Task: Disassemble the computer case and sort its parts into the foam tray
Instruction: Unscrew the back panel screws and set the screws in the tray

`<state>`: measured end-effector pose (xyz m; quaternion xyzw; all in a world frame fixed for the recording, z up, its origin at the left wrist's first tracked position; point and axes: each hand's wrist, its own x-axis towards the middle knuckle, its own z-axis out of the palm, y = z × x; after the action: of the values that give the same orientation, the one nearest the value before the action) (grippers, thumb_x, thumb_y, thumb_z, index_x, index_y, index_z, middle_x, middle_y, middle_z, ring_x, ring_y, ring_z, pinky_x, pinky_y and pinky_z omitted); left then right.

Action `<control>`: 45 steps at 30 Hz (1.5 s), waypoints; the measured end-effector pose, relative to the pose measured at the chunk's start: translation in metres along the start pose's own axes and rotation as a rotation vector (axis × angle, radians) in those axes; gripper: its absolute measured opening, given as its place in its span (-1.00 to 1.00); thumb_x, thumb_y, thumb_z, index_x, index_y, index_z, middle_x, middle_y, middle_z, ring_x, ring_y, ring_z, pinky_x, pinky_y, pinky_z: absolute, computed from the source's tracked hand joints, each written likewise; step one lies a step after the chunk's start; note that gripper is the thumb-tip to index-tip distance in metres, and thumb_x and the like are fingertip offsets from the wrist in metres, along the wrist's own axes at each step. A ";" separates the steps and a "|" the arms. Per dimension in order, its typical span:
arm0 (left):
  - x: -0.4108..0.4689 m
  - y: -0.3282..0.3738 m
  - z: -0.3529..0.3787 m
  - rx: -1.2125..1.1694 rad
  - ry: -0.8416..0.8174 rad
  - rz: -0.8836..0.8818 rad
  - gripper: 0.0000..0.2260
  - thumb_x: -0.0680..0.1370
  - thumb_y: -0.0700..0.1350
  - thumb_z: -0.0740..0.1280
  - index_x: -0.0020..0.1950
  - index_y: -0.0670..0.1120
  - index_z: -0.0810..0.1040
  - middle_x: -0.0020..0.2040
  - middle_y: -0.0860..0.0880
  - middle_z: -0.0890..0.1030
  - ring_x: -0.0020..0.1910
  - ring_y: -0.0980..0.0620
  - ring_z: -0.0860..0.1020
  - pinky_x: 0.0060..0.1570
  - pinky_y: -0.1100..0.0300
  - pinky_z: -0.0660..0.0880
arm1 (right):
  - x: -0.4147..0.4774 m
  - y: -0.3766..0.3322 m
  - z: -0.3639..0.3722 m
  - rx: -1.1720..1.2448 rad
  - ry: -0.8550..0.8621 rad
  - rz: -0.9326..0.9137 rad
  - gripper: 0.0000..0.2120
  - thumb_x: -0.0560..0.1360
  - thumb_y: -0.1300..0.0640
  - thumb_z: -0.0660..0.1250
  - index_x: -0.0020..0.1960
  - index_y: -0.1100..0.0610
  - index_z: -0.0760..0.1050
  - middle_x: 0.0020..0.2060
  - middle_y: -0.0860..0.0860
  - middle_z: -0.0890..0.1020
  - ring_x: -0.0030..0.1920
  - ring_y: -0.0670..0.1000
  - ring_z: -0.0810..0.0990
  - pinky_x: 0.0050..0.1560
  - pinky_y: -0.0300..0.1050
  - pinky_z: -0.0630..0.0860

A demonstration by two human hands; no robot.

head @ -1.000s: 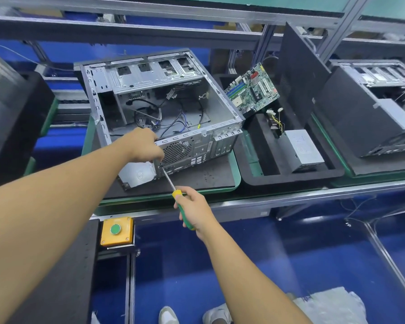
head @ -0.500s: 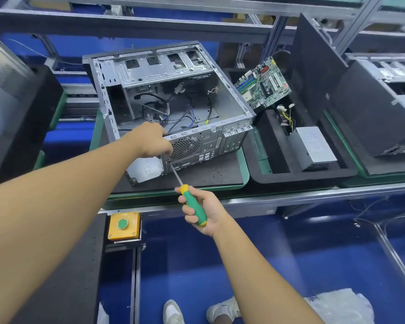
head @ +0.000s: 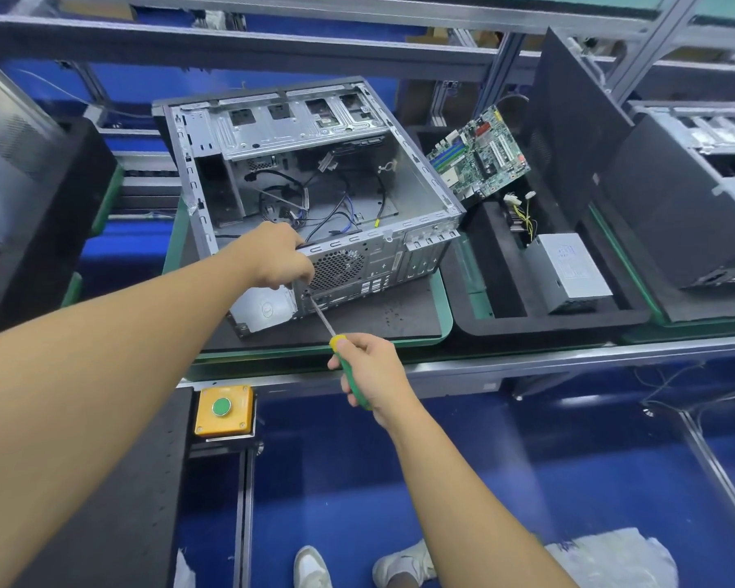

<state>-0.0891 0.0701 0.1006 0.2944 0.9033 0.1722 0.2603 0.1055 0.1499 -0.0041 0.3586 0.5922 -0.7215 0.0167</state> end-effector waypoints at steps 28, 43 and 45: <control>0.000 -0.002 0.000 -0.081 -0.012 -0.013 -0.89 0.33 -0.12 0.43 -0.23 -0.15 0.62 -0.30 -0.09 0.69 -0.28 -0.09 0.69 -0.26 0.01 0.68 | 0.004 -0.037 0.008 -0.004 -0.273 0.346 -0.67 0.63 0.04 0.15 -0.06 0.29 0.52 -0.23 0.13 0.53 -0.40 0.01 0.50 -0.31 -0.09 0.51; 0.002 -0.003 -0.001 -0.029 -0.027 0.020 -0.86 0.33 -0.10 0.41 -0.23 -0.16 0.62 -0.30 -0.13 0.68 -0.36 -0.11 0.68 -0.35 0.07 0.66 | 0.004 -0.036 0.010 -0.056 -0.222 0.339 -0.76 0.63 0.11 0.13 0.04 0.27 0.47 -0.15 0.16 0.58 -0.43 0.02 0.52 -0.35 -0.18 0.50; 0.003 -0.003 -0.001 -0.026 -0.031 0.021 -0.88 0.34 -0.10 0.42 -0.24 -0.14 0.61 -0.30 -0.13 0.67 -0.37 -0.10 0.66 -0.38 0.12 0.63 | 0.004 -0.030 0.006 -0.123 -0.203 0.254 -0.86 0.66 0.17 0.17 0.02 0.23 0.44 -0.11 0.15 0.61 -0.38 0.01 0.53 -0.32 -0.16 0.52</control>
<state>-0.0933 0.0694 0.0983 0.3030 0.8937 0.1818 0.2764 0.0857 0.1550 0.0196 0.3542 0.5803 -0.7085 0.1896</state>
